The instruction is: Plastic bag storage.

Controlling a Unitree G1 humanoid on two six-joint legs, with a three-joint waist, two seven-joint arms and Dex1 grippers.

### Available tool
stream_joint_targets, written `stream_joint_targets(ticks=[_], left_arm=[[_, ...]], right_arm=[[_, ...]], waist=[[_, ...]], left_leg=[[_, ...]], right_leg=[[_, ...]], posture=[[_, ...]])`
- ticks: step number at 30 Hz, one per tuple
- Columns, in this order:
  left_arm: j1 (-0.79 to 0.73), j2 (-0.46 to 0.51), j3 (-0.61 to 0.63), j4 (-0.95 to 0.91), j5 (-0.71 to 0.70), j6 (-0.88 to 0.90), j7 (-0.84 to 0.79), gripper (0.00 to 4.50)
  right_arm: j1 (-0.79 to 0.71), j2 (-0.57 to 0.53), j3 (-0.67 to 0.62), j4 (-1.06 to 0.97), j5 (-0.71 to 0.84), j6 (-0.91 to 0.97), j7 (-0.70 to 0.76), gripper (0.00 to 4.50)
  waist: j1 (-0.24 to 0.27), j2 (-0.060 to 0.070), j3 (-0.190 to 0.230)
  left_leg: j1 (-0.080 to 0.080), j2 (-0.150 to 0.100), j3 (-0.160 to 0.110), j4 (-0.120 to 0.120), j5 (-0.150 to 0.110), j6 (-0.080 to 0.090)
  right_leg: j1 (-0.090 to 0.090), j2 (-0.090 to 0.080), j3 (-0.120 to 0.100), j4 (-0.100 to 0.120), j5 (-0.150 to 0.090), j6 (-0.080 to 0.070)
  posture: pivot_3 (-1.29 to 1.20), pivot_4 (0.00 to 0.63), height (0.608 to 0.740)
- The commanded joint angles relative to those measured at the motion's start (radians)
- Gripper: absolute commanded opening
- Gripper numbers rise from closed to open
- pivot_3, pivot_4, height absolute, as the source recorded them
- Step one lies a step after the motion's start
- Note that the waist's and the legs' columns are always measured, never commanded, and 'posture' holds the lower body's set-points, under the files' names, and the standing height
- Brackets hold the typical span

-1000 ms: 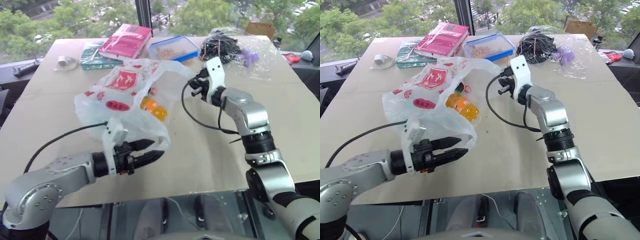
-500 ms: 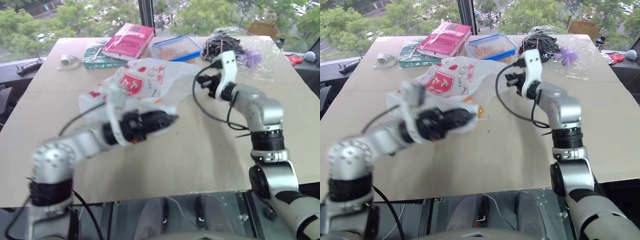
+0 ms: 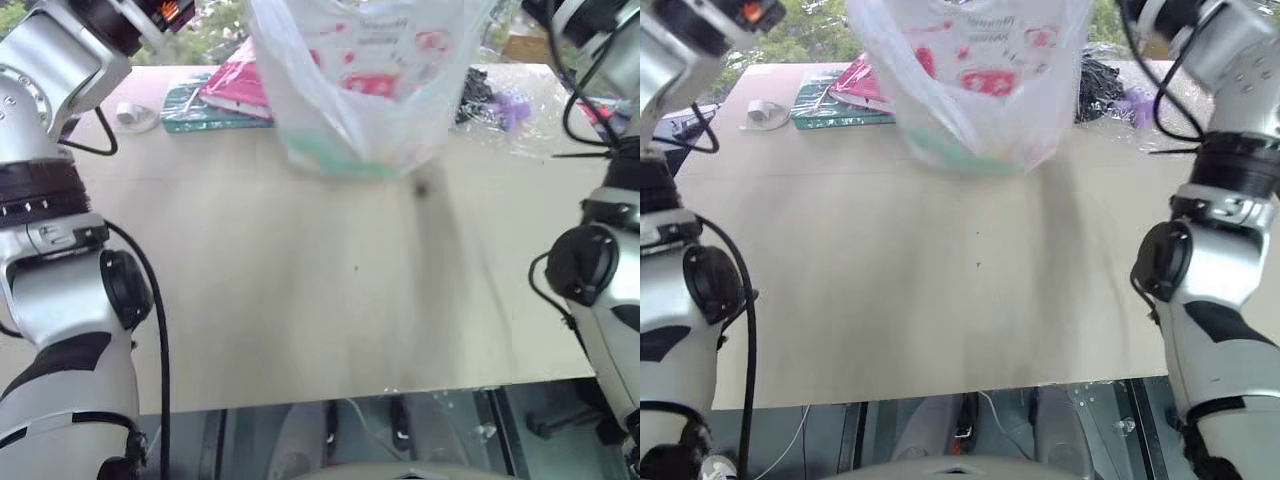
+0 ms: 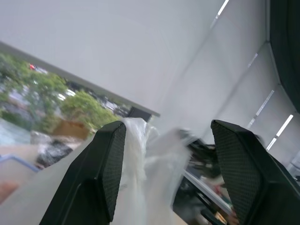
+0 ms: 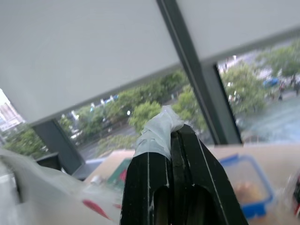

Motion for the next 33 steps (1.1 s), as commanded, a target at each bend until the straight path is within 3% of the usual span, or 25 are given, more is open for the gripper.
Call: stream_joint_targets(ticks=[1,12,15,19,22,25,29,33], left_arm=[[-0.075,-0.034,0.018,0.061,0.102,-0.055,-0.037,2.99],[-0.118,-0.091,0.083,0.153,0.24,-0.044,-0.125,2.99],[-0.022,-0.116,0.055,0.073,0.279,-0.031,-0.159,2.99],[0.212,-0.164,-0.03,-0.177,0.335,-0.017,-0.182,2.99],[0.401,-0.225,-0.084,-0.382,0.373,-0.034,-0.144,2.99],[0.493,-0.252,-0.109,-0.479,0.415,-0.055,-0.122,2.99],[0.582,-0.283,-0.131,-0.57,0.456,-0.057,-0.083,2.99],[0.66,-0.28,-0.165,-0.637,0.534,-0.118,-0.099,2.99]], right_arm=[[-0.071,-0.073,-0.018,-0.052,0.023,-0.014,-0.007,0.0],[-0.001,-0.171,-0.078,-0.325,0.16,0.238,-0.14,0.0],[0.05,-0.147,-0.119,-0.43,0.223,0.326,-0.212,0.0],[0.175,-0.105,-0.165,-0.632,0.315,0.465,-0.322,0.0],[0.451,-0.086,-0.161,-0.863,0.334,0.554,-0.371,0.0],[0.662,-0.077,-0.156,-0.994,0.346,0.566,-0.376,0.0],[1.01,-0.092,-0.044,-1.107,0.273,0.477,-0.315,0.0],[1.215,-0.142,0.136,-1.125,0.134,0.314,-0.242,0.0]], waist=[[0.0,0.0,0.0],[0.001,0.002,0.001],[0.004,0.002,0.001],[0.006,0.002,0.0],[0.01,-0.002,-0.002],[0.012,-0.001,-0.002],[0.013,-0.001,-0.002],[0.003,0.0,-0.003]], left_leg=[[0.0,0.0,0.0,-0.001,0.0,0.0],[-0.002,0.004,0.004,0.0,0.0,0.0],[-0.002,0.004,0.005,0.001,0.0,0.001],[0.0,0.005,0.006,0.004,0.0,0.001],[-0.001,0.006,0.006,0.005,0.0,0.001],[-0.003,0.005,0.004,0.008,-0.001,0.001],[0.001,0.005,0.005,0.011,-0.002,0.003],[0.005,0.005,0.006,0.015,-0.004,0.007]], right_leg=[[0.0,0.0,0.0,-0.001,0.0,0.0],[-0.005,0.0,0.003,0.002,0.0,0.0],[-0.004,-0.001,0.004,0.003,0.0,0.0],[-0.003,-0.001,0.006,0.007,0.0,0.0],[-0.003,-0.001,0.005,0.008,0.0,0.0],[-0.003,-0.001,0.005,0.007,0.001,0.0],[0.0,-0.001,0.006,0.006,0.0,0.0],[0.003,0.0,0.008,0.007,0.001,0.001]], posture=[[0.0,0.15,0.74],[0.0,0.15,0.74],[0.0,0.15,0.74],[0.0,0.15,0.74],[0.0,0.15,0.74],[0.0,0.15,0.74],[0.0,0.15,0.74],[0.0,0.15,0.74]])
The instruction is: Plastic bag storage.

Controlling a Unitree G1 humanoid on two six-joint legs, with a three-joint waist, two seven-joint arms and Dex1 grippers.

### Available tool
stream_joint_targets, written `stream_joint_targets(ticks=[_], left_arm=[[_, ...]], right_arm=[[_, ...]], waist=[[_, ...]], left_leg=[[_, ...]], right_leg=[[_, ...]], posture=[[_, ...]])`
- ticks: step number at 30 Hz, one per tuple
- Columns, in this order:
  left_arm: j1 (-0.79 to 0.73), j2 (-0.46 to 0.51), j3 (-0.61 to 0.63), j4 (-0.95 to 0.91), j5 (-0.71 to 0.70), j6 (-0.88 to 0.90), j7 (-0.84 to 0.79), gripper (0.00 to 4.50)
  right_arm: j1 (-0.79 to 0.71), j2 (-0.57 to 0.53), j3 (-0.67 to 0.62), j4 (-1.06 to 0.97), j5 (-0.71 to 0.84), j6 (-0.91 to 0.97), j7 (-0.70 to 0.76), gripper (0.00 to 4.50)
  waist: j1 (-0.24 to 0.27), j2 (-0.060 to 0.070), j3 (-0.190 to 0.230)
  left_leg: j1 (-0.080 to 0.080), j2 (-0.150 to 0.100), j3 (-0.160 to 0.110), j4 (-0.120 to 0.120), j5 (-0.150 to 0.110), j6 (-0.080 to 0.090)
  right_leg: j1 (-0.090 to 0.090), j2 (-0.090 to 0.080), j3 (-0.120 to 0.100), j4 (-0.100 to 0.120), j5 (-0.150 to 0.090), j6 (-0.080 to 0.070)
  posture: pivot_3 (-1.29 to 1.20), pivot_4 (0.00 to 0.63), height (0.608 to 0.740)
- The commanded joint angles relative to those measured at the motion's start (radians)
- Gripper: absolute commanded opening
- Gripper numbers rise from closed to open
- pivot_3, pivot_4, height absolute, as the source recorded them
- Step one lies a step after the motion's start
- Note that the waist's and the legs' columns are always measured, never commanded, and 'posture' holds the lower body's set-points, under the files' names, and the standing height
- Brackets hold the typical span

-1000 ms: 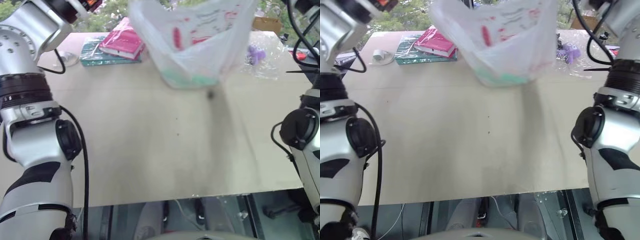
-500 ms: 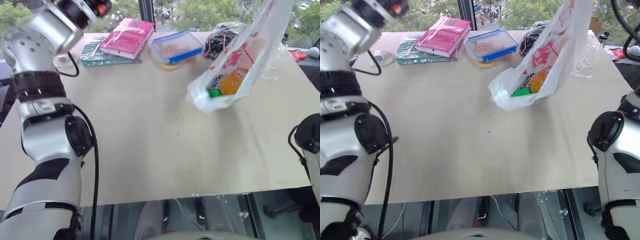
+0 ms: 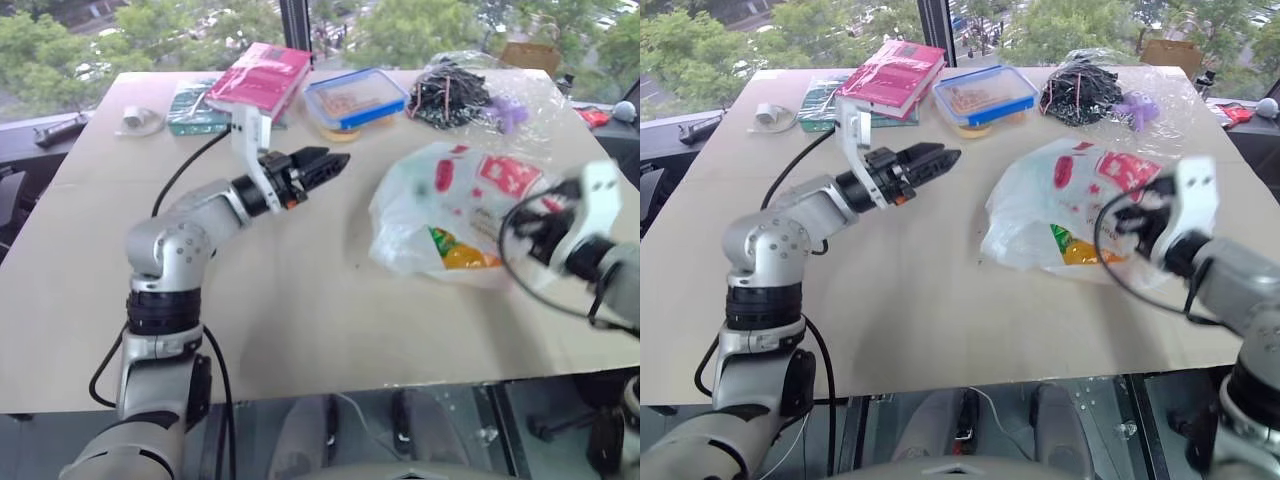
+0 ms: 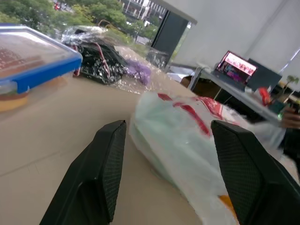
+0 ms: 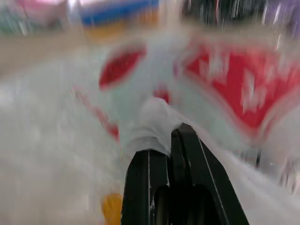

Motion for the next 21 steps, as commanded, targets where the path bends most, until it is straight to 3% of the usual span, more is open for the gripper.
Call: stream_joint_targets(ticks=[1,4,6,7,10,12,15,21], left_arm=[[0.054,0.009,-0.024,-0.094,0.08,-0.098,-0.021,2.99],[0.106,0.028,-0.037,-0.114,0.128,-0.142,-0.047,3.07],[0.138,0.038,-0.032,-0.127,0.138,-0.154,-0.064,3.07],[0.157,0.044,-0.024,-0.139,0.13,-0.157,-0.079,3.56],[0.217,0.067,0.013,-0.182,0.098,-0.144,-0.111,4.49],[0.262,0.096,0.013,-0.208,0.115,-0.16,-0.137,4.5],[0.345,0.125,0.026,-0.24,0.138,-0.187,-0.149,4.5],[0.459,0.154,0.054,-0.278,0.169,-0.227,-0.158,4.5]], right_arm=[[0.103,-0.06,0.101,-0.055,-0.117,-0.176,0.081,0.0],[0.178,-0.114,0.119,-0.085,-0.164,-0.263,0.146,0.88],[0.231,-0.156,0.121,-0.114,-0.202,-0.307,0.175,1.78],[0.265,-0.18,0.117,-0.139,-0.227,-0.336,0.193,2.22],[0.36,-0.198,0.032,-0.241,-0.2,-0.378,0.248,3.61],[0.429,-0.209,-0.023,-0.298,-0.194,-0.391,0.279,4.45],[0.616,-0.193,-0.15,-0.397,-0.17,-0.431,0.342,4.45],[0.916,-0.128,-0.375,-0.406,-0.067,-0.572,0.433,4.45]], waist=[[0.0,0.0,0.0],[0.003,0.0,0.0],[0.006,0.0,0.0],[0.007,0.0,0.0],[0.011,-0.001,0.0],[0.012,-0.001,0.0],[0.013,-0.001,-0.001],[0.031,-0.001,-0.003]], left_leg=[[0.0,0.001,0.001,0.001,0.0,0.0],[0.003,0.001,0.001,0.003,0.0,0.001],[0.007,0.001,0.0,0.003,-0.001,0.001],[0.009,0.001,0.0,0.003,-0.001,0.002],[0.01,0.001,0.0,0.003,-0.002,0.002],[0.01,0.002,0.0,0.003,-0.002,0.002],[0.01,0.002,0.0,0.002,-0.002,0.002],[0.014,0.003,-0.001,0.003,-0.004,0.004]], right_leg=[[0.0,0.001,0.001,0.0,0.0,0.0],[0.004,0.001,0.001,0.0,0.0,0.0],[0.009,0.001,0.0,-0.001,0.0,0.0],[0.01,0.001,0.0,-0.001,0.0,0.0],[0.011,0.001,0.0,-0.002,0.0,0.001],[0.011,0.001,0.0,-0.002,0.0,0.001],[0.012,0.001,0.0,-0.002,0.0,0.001],[0.018,0.0,-0.002,-0.006,-0.003,-0.002]], posture=[[0.0,0.15,0.74],[0.0,0.15,0.74],[0.0,0.15,0.74],[0.0,0.15,0.74],[0.0,0.15,0.74],[0.0,0.15,0.74],[0.0,0.15,0.74],[0.0,0.15,0.74]])
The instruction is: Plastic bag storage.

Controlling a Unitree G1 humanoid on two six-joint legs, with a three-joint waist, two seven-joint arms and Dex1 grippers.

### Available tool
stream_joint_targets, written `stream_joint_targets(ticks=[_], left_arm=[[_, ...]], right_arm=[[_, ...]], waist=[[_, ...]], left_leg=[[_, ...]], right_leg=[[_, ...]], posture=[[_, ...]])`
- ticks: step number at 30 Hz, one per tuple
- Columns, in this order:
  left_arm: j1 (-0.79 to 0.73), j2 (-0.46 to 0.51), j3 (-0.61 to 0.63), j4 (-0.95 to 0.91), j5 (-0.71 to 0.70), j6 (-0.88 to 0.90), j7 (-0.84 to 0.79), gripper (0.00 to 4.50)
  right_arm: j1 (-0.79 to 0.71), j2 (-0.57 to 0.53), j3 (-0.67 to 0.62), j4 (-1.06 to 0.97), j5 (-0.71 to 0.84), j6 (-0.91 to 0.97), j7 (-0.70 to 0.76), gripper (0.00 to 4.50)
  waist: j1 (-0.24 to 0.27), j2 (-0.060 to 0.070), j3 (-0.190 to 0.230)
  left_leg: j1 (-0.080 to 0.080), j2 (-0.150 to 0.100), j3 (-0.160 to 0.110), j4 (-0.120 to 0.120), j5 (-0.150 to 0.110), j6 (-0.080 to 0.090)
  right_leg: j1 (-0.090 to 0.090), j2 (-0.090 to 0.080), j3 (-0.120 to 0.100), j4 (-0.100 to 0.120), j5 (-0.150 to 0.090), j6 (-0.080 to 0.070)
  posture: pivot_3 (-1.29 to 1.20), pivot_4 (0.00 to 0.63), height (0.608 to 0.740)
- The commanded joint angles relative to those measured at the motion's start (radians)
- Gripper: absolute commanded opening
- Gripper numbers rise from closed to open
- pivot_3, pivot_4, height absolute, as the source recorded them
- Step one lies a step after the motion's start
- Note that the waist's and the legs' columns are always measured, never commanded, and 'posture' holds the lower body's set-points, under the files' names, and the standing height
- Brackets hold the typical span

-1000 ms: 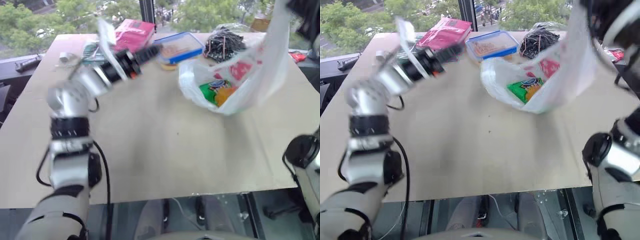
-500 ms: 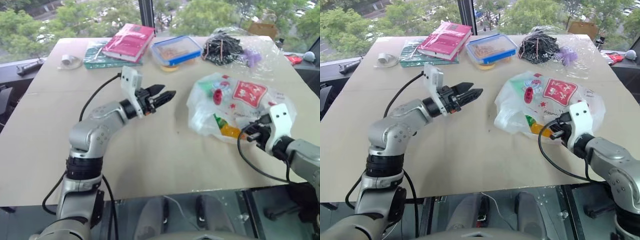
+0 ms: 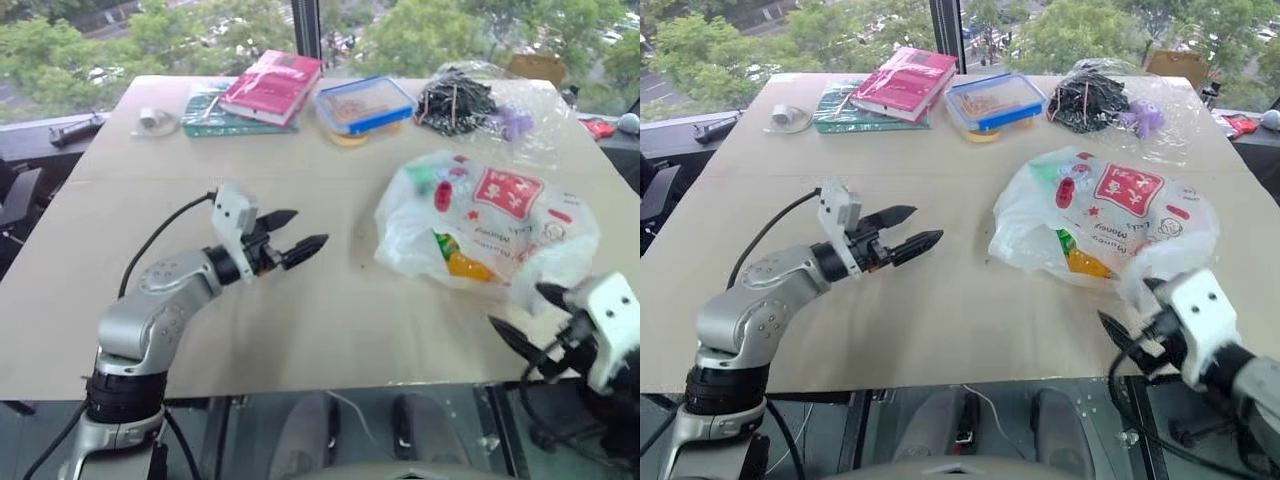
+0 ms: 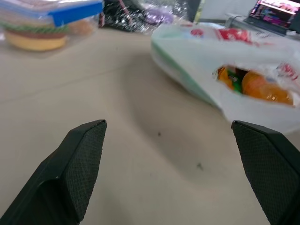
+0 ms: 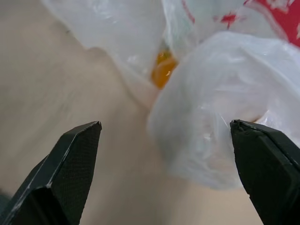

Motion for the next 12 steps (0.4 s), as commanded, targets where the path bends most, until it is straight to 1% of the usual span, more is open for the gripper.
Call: stream_joint_targets(ticks=[1,3,5,8,9,12], left_arm=[[0.067,0.033,0.054,-0.069,0.006,-0.04,-0.02,4.5],[0.101,0.046,0.08,-0.083,-0.001,-0.043,-0.022,4.5],[0.133,0.06,0.107,-0.089,-0.006,-0.04,-0.027,4.5],[0.176,0.077,0.133,-0.089,0.003,-0.048,-0.039,4.5],[0.198,0.082,0.141,-0.092,0.008,-0.054,-0.044,4.5],[0.235,0.087,0.155,-0.102,0.013,-0.065,-0.045,4.5]], right_arm=[[0.167,0.045,-0.166,-0.034,0.035,-0.111,0.094,4.45],[0.263,0.079,-0.206,-0.028,-0.014,-0.144,0.141,4.45],[0.327,0.107,-0.225,0.008,-0.059,-0.19,0.184,4.45],[0.364,0.129,-0.226,0.063,-0.113,-0.257,0.224,4.45],[0.36,0.128,-0.227,0.09,-0.124,-0.272,0.231,4.45],[0.346,0.121,-0.227,0.144,-0.148,-0.307,0.256,4.45]], waist=[[0.001,0.0,0.0],[0.0,0.0,-0.001],[0.0,0.0,-0.001],[-0.002,0.0,-0.002],[-0.002,0.0,-0.002],[-0.002,0.001,-0.002]], left_leg=[[0.0,0.0,0.0,0.0,0.0,0.0],[0.0,0.001,0.0,0.0,-0.001,0.001],[0.0,0.001,0.0,0.0,-0.001,0.0],[0.0,0.003,0.0,-0.001,-0.002,-0.001],[0.0,0.004,0.0,-0.001,-0.003,-0.004],[-0.001,0.006,0.001,-0.002,-0.004,-0.004]], right_leg=[[0.001,0.0,0.0,-0.001,0.0,0.0],[0.001,-0.001,-0.001,-0.001,0.0,0.0],[0.001,-0.001,-0.001,-0.001,0.0,0.0],[0.001,-0.004,-0.001,-0.004,-0.002,0.003],[0.0,-0.005,-0.001,-0.006,-0.002,0.003],[0.0,-0.006,-0.002,-0.009,-0.001,0.002]], posture=[[0.0,0.15,0.74],[0.0,0.15,0.74],[0.0,0.15,0.74],[0.0,0.15,0.74],[0.0,0.15,0.74],[0.0,0.15,0.74]])
